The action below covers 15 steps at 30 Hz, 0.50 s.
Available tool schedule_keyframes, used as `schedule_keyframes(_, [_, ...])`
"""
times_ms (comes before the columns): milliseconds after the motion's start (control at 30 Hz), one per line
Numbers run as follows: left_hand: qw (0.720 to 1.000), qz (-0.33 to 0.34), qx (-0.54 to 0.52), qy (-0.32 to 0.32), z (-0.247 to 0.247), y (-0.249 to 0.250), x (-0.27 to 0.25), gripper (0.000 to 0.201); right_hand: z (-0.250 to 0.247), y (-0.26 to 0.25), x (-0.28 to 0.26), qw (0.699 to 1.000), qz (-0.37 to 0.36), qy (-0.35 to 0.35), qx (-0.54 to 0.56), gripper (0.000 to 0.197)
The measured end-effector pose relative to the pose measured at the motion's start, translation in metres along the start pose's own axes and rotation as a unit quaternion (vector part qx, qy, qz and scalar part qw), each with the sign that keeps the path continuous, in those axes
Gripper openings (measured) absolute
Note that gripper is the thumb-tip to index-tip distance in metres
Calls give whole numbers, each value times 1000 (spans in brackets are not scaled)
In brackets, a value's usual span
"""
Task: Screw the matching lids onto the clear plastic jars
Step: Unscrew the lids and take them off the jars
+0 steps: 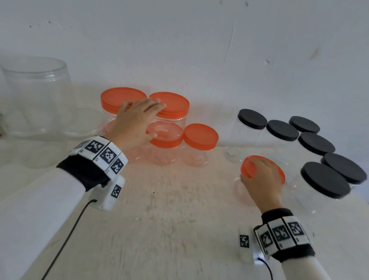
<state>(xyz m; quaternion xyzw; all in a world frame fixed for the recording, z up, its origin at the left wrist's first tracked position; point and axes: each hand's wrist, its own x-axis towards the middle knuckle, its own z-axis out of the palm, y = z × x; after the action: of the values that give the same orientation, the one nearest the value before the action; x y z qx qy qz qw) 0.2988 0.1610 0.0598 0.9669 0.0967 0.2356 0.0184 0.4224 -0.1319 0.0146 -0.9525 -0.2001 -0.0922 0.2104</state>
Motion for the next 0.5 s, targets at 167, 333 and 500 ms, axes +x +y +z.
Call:
schedule_keyframes(167, [1000,-1,3,0,1,0,0,75,9,-21,-6,996,-61,-27,54,54])
schedule_keyframes(333, [1000,-1,-2,7,1,1,-1,75,24,-48,-13,979,-163,-70,101,55])
schedule_keyframes(500, [1000,2,-6,8,0,1,-1,75,28,-61,-18,967,-220,-77,102,53])
